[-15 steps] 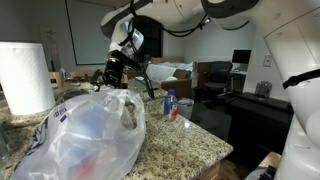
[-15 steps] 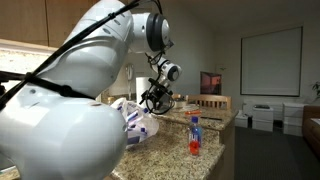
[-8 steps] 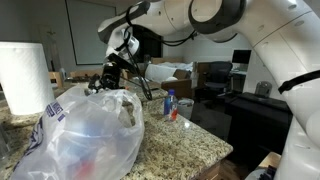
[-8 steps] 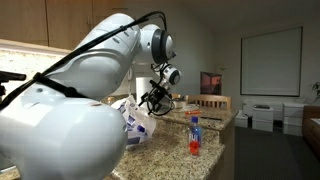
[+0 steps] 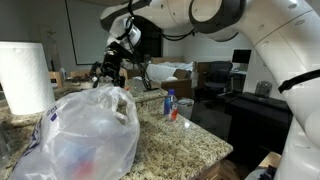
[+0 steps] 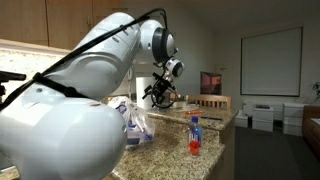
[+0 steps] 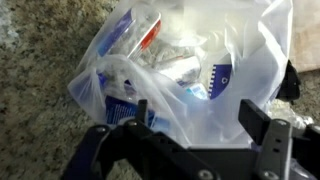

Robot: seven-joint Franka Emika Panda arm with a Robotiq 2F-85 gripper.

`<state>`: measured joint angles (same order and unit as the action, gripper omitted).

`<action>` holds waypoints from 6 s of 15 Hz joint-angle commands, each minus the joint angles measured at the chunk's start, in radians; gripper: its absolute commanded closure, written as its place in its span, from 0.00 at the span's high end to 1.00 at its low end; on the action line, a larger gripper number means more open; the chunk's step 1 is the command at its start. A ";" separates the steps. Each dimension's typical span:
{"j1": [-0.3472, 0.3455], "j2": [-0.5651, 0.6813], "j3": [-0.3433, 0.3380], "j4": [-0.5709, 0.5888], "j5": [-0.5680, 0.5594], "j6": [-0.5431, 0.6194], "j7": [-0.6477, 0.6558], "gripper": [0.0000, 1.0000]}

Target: Put the plastic bottles into the plastic bag

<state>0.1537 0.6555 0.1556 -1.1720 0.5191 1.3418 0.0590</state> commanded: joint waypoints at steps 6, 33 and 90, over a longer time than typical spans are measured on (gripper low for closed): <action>-0.149 -0.264 -0.132 -0.205 -0.033 0.244 0.019 1.00; -0.162 -0.767 -0.139 -1.035 -0.624 0.717 0.652 1.00; -0.070 -0.279 -0.076 -0.409 0.192 -0.060 -0.066 0.13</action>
<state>0.0560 0.3219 0.0715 -1.6250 0.7045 1.2398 -0.0717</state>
